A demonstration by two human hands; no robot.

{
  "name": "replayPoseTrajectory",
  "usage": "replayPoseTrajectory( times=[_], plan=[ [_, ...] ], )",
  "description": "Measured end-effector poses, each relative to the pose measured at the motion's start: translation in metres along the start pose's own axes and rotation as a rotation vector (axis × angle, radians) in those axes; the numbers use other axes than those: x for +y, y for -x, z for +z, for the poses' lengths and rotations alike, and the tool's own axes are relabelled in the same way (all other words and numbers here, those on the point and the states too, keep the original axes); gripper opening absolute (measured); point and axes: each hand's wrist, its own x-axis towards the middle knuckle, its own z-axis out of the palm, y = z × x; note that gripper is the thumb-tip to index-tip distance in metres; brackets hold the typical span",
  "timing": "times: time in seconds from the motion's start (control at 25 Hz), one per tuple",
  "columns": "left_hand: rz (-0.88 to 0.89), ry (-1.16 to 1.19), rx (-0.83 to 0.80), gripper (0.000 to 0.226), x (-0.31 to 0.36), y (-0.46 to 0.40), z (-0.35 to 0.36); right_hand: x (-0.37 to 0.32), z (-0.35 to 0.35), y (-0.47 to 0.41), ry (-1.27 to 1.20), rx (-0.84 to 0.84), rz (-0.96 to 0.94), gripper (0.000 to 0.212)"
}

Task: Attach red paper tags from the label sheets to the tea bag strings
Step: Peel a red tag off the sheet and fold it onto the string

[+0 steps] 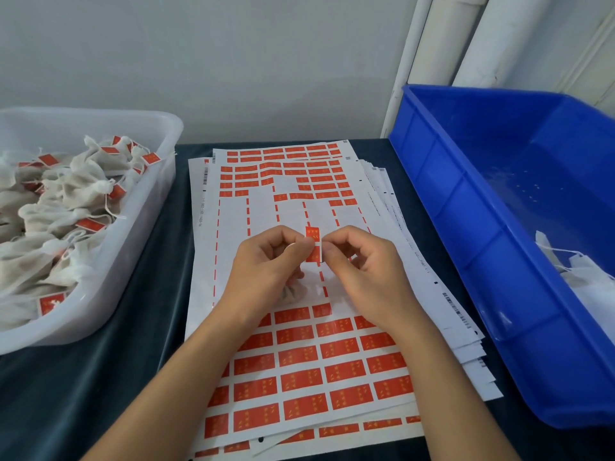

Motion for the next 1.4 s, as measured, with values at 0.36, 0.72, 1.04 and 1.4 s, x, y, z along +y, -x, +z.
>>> replayPoseTrajectory(
  times=[0.36, 0.72, 1.04, 1.4],
  plan=[
    [-0.023, -0.005, 0.055, 0.014, -0.0027, -0.002, 0.0029, -0.0039, -0.0017, -0.0002, 0.004, 0.034, -0.013, 0.006],
    [0.002, -0.007, 0.068, 0.013, -0.004, -0.0029, 0.0042, -0.0036, -0.0007, -0.0003, -0.054, 0.027, 0.001, 0.009],
    [0.042, -0.037, 0.061, 0.012, -0.0017, -0.0011, 0.0049, -0.0041, -0.0009, 0.0, -0.123, 0.051, 0.053, 0.011],
    [0.139, -0.241, 0.029, 0.014, -0.0016, -0.0002, 0.0032, 0.0021, -0.0003, -0.0032, -0.006, 0.058, 0.036, 0.004]
  ],
)
